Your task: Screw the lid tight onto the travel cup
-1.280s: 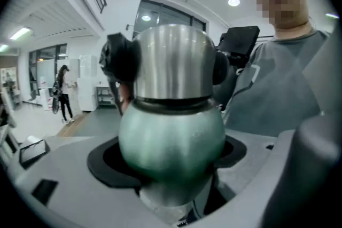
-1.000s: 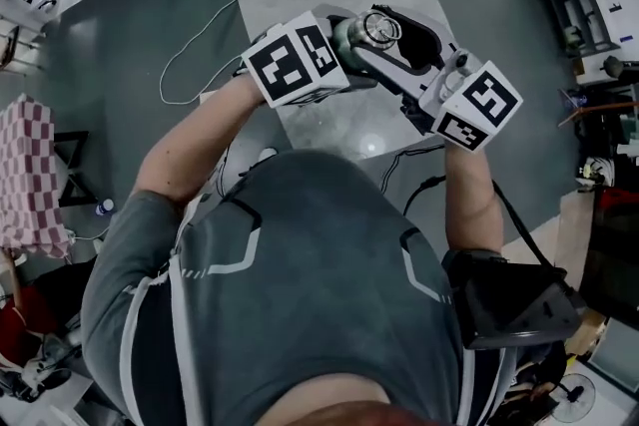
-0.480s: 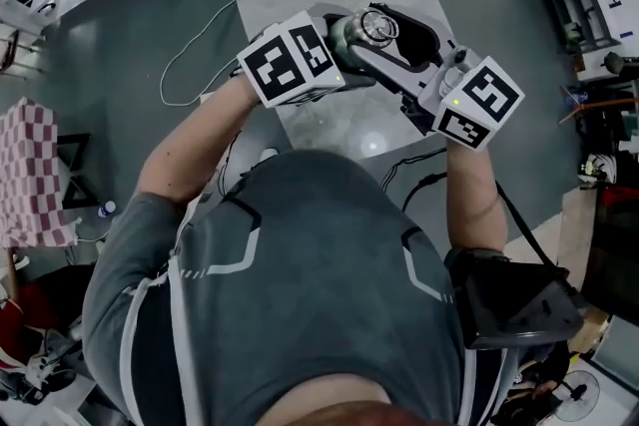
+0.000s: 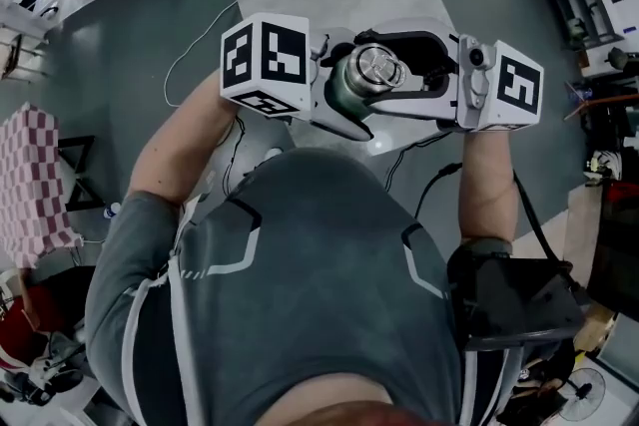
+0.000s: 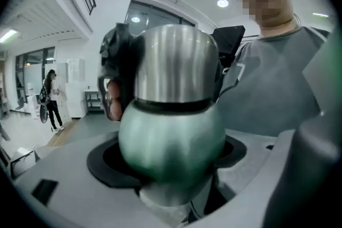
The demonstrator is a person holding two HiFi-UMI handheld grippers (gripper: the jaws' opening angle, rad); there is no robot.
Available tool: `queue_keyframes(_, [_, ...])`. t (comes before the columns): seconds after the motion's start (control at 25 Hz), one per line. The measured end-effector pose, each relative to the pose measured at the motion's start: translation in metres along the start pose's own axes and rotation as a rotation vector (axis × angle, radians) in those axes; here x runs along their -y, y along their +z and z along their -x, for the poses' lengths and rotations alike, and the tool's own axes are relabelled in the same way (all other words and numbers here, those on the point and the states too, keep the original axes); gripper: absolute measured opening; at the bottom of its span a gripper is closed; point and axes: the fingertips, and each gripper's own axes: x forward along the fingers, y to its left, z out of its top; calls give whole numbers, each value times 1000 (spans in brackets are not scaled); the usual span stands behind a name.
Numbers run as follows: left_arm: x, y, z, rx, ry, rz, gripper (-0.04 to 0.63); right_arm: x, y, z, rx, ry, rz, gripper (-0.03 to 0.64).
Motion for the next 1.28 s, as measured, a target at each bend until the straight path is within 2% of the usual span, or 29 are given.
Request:
queue_keyframes(0.12, [-17, -9, 1, -30, 103, 37, 399, 12, -9, 4, -12, -102, -24, 268])
queue_keyframes(0.32, [-69, -40, 10, -136, 373, 135, 399, 53, -38, 16, -81, -416, -62, 267])
queue_keyframes(0.44, [-82, -45, 11, -138, 445, 172, 399, 63, -44, 22, -72, -518, -106, 265])
queue_keyframes(0.64, [-94, -49, 17, -133, 519, 189, 399, 74, -48, 22, -89, -615, -132, 265])
queue_keyframes(0.72, [-90, -49, 14, -138, 488, 170, 399, 69, -48, 20, -105, -566, -110, 267])
queue_keyframes(0.76, [-82, -47, 12, -131, 439, 147, 399, 61, -47, 18, -109, -499, -99, 267])
queue_keyframes(0.84, [-56, -37, 7, -84, 287, 92, 399, 43, -37, 15, -77, -321, -103, 321])
queue_keyframes(0.92, [-27, -22, 5, -29, 128, 44, 399, 25, -21, 12, -11, -156, -96, 321])
queue_keyframes(1.04, [0, -4, 1, 17, -10, 10, 399, 2, -10, 6, 2, 1, -41, 321])
queue_keyframes(1.12, [5, 1, 1, 31, -40, 6, 399, -5, -11, 1, -26, 38, -19, 319])
queue_keyframes(1.16, [6, 2, 1, 30, -38, 3, 399, -5, -9, -1, -20, 42, -14, 291])
queue_keyframes(1.28, [-6, -3, 1, 7, 39, 17, 399, 4, -10, -2, -6, -19, -31, 273])
